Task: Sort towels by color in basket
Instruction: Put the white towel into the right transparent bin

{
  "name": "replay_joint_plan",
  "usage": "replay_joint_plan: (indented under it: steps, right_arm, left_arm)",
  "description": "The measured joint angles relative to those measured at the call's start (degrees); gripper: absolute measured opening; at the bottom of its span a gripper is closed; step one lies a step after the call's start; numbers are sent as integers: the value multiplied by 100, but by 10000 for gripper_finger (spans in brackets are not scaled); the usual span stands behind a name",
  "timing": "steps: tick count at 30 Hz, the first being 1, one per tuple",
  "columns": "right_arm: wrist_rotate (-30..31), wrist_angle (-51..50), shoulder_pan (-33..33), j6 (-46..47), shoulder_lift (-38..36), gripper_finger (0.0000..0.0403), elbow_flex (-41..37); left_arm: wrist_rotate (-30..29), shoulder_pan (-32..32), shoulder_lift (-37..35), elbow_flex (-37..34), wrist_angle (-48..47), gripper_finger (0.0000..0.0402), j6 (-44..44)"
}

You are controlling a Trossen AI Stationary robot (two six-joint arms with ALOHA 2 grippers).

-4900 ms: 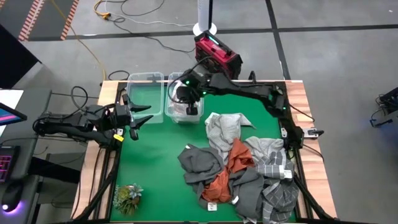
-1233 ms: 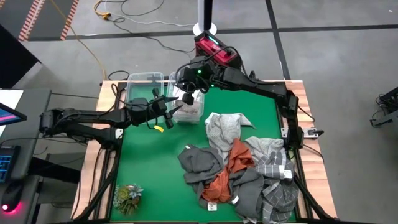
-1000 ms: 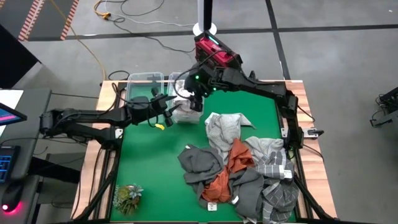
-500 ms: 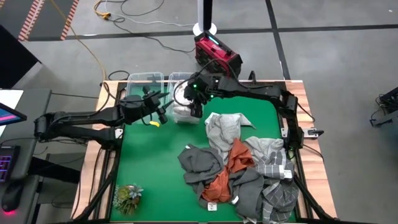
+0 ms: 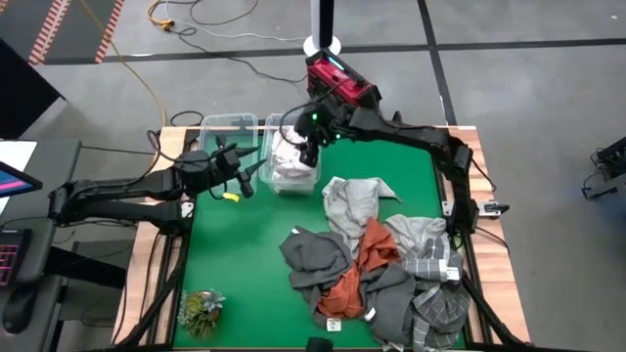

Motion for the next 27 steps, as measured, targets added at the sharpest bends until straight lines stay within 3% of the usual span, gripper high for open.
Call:
replay_joint_plan:
  steps: [5, 8, 13, 22, 27]
  right_arm:
    - [-216, -651, 221, -124, 10, 240, 729]
    - [-524, -771, 506, -148, 26, 240, 744]
    - [-439, -726, 857, -350, 228, 239, 519]
    - [-437, -645, 276, -133, 1339, 214, 607]
    - [-553, -685, 64, -97, 1320, 207, 975]
  left_arm:
    - [-1, -157, -154, 0, -26, 167, -63]
    - [-2, -244, -239, 0, -63, 167, -65]
    - [-2, -273, -271, 0, -61, 167, -97]
    - [-4, -273, -258, 0, -46, 167, -123]
    - [-4, -273, -259, 0, -114, 167, -14]
